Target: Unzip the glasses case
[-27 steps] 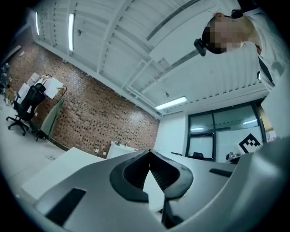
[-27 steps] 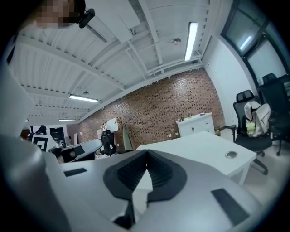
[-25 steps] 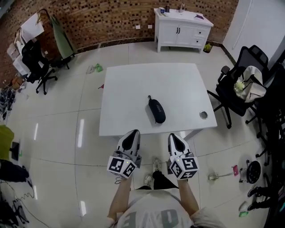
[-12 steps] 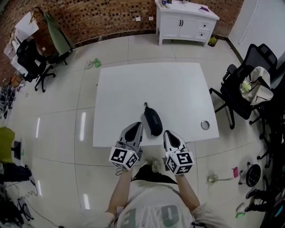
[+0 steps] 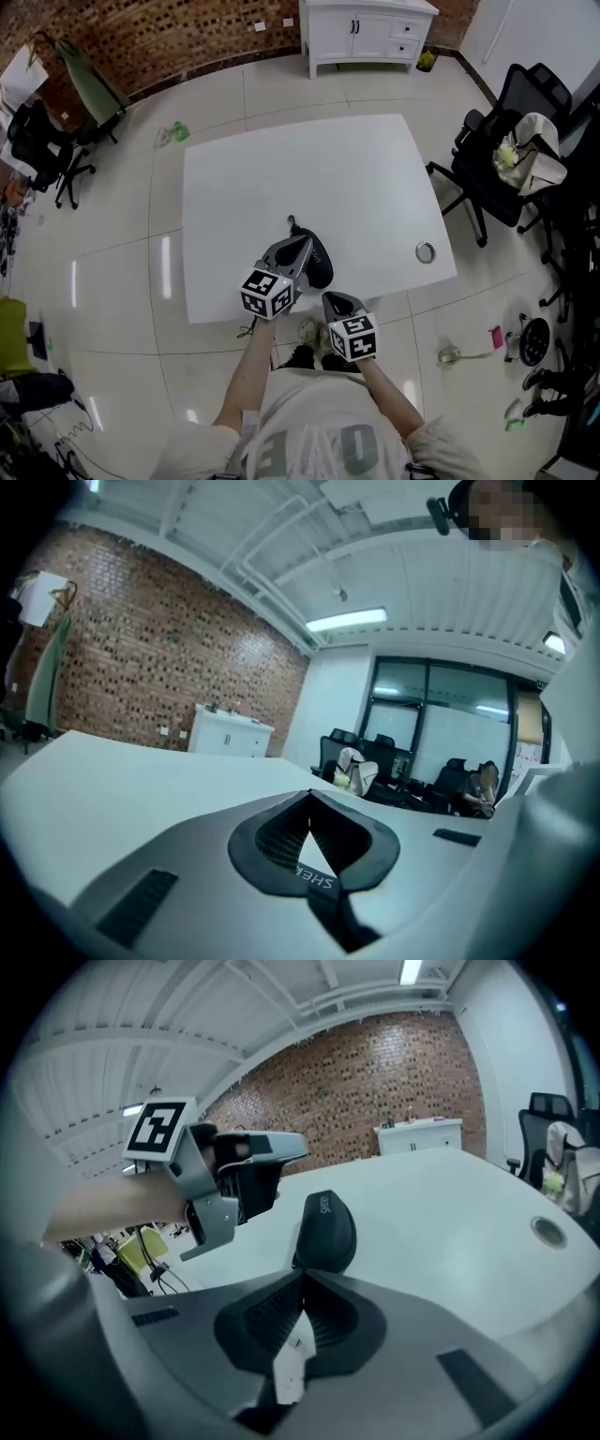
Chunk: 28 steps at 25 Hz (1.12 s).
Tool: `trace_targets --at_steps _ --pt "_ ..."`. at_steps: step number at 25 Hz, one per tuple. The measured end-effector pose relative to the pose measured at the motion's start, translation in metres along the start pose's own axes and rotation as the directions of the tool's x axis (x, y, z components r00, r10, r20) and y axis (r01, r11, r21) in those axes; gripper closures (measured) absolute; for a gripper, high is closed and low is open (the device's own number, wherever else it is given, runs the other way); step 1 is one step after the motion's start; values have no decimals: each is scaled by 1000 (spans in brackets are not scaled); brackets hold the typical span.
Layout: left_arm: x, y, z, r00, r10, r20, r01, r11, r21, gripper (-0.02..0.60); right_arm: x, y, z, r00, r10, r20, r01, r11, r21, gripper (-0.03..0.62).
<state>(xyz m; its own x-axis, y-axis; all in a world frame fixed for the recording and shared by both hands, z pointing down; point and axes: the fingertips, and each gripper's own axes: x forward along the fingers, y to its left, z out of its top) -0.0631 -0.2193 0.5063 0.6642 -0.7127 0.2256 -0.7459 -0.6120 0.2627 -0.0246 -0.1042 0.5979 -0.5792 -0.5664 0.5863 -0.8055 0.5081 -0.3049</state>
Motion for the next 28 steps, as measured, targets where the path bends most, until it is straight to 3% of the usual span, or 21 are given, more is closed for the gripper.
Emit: trace_targets --at_steps 5,11,15,19,21,24,28 --pt "24 3 -20 995 -38 -94 37 999 -15 578 19 -2 -5 997 10 -76 -13 999 -37 595" --pt "38 15 -59 962 -51 -266 39 998 -49 578 27 -42 16 994 -99 -51 98 995 -22 595" --pt "38 22 -62 966 -42 -256 8 991 -133 578 26 -70 33 982 -188 -11 188 982 -2 595" --pt "48 22 -56 973 -14 -231 -20 989 -146 578 21 -71 35 974 -223 -23 221 973 -62 588" --pt "53 22 -54 973 3 -231 -40 987 -154 578 25 -62 27 976 -207 -62 202 976 -81 525" --pt "60 21 -51 970 29 -240 -66 987 -146 578 37 -58 20 974 -206 -97 202 978 -48 493" --pt "62 22 -50 969 28 -245 -69 984 -164 578 42 -73 29 951 -300 -71 302 953 17 493"
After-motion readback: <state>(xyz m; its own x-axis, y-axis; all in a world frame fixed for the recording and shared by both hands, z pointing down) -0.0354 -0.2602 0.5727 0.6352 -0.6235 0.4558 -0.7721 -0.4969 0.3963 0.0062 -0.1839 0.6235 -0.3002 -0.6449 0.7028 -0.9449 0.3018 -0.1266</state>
